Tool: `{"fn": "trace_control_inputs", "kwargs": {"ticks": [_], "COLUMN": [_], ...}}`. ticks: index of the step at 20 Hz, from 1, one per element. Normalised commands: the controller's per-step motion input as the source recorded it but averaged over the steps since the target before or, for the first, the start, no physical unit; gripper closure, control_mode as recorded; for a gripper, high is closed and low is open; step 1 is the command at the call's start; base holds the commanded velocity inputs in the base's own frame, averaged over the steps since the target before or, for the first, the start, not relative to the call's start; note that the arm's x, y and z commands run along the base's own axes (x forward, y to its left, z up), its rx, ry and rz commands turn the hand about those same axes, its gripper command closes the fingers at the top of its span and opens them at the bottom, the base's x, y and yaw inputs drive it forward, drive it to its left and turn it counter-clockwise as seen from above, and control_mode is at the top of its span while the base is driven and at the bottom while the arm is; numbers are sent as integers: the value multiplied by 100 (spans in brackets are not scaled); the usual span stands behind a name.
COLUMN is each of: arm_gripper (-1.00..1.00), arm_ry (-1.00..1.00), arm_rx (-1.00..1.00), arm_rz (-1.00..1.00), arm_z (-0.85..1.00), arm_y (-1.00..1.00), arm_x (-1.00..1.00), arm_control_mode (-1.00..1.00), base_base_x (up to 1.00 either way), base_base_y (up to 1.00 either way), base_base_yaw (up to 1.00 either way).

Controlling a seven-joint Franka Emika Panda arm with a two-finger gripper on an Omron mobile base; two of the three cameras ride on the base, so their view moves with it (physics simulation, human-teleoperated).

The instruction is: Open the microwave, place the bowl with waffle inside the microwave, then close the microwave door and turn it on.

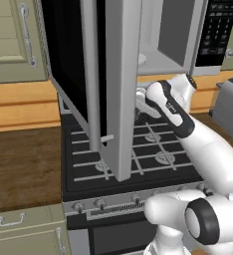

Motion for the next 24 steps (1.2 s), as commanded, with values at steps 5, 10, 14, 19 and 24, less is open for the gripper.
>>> {"fn": "trace_control_inputs", "kwargs": {"ticks": [5,10,14,19,24], "arm_gripper": [100,100,100,100,100], "arm_ry": [0,-14,-9,0,1], "arm_rx": [0,0,1,0,0], "arm_rz": [-23,-17,-11,0,0], "arm_z": [71,72,42,0,37], "arm_y": [-62,-34,-27,-8,-10], "arm_x": [-37,-23,-11,0,0], "arm_control_mode": [-100,-100,-100,-100,-100], "base_base_x": [0,0,0,0,0], "base_base_y": [0,0,0,0,0], "base_base_yaw": [0,0,0,0,0]}}
